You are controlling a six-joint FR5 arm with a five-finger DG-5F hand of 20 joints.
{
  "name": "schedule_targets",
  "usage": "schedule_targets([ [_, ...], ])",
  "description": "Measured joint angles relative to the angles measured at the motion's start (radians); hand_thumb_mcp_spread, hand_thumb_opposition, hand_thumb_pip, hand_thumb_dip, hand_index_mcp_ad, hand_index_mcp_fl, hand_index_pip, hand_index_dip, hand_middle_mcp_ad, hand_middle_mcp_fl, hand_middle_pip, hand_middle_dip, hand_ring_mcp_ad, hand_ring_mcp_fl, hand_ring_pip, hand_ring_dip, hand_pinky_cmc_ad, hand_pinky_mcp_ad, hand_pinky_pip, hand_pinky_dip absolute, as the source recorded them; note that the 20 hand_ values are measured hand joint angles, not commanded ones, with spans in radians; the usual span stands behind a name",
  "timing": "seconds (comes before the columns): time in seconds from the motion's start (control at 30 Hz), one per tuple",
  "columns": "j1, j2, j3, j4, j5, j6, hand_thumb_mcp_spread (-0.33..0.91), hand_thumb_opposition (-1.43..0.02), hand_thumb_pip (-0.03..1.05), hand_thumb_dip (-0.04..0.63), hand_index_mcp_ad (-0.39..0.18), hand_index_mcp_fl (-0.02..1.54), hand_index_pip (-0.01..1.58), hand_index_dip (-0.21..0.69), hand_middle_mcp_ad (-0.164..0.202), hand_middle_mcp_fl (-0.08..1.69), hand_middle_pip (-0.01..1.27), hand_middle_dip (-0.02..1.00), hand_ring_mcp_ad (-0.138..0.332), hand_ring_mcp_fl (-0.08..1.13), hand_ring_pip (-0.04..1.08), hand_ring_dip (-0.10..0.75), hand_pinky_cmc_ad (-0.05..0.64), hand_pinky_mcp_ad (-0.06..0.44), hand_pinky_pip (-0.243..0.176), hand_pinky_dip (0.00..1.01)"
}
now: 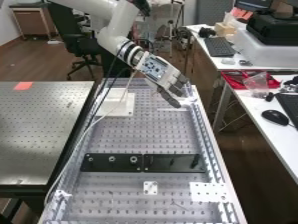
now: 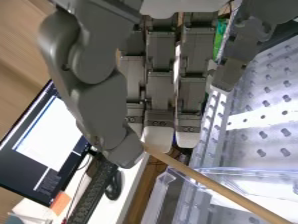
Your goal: Grab the chopstick and place it in the clear container
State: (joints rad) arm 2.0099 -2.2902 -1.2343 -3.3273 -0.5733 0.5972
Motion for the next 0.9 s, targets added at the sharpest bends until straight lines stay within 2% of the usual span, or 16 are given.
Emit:
schedule_targets([
  [0.2,0.001,-0.012,0.003,-0.004,-0.009,0.014,0.62,-1.02,0.59,0.279,0.03,0.6,1.34,-0.042,0.045,0.94,0.83,0.68,0.037,0.93,0.16,0.559,0.417,0.29,0.129,0.34],
  [0.53,0.001,0.001,0.001,0.065,-0.005,-0.056,0.62,-1.02,0.59,0.279,0.03,0.6,1.34,-0.042,0.045,0.94,0.83,0.68,0.037,0.93,0.16,0.559,0.415,0.29,0.129,0.35],
  [0.7,0.001,-0.011,0.005,0.059,-0.018,-0.048,0.62,-1.02,0.59,0.279,0.03,0.6,1.34,-0.042,0.045,0.94,0.83,0.68,0.037,0.93,0.16,0.559,0.412,0.29,0.129,0.35],
  [0.9,0.006,-0.02,0.0,0.086,-0.02,-0.054,0.62,-1.02,0.59,0.279,0.03,0.6,1.34,-0.042,0.045,0.94,0.83,0.68,0.037,0.93,0.16,0.559,0.412,0.29,0.129,0.35],
])
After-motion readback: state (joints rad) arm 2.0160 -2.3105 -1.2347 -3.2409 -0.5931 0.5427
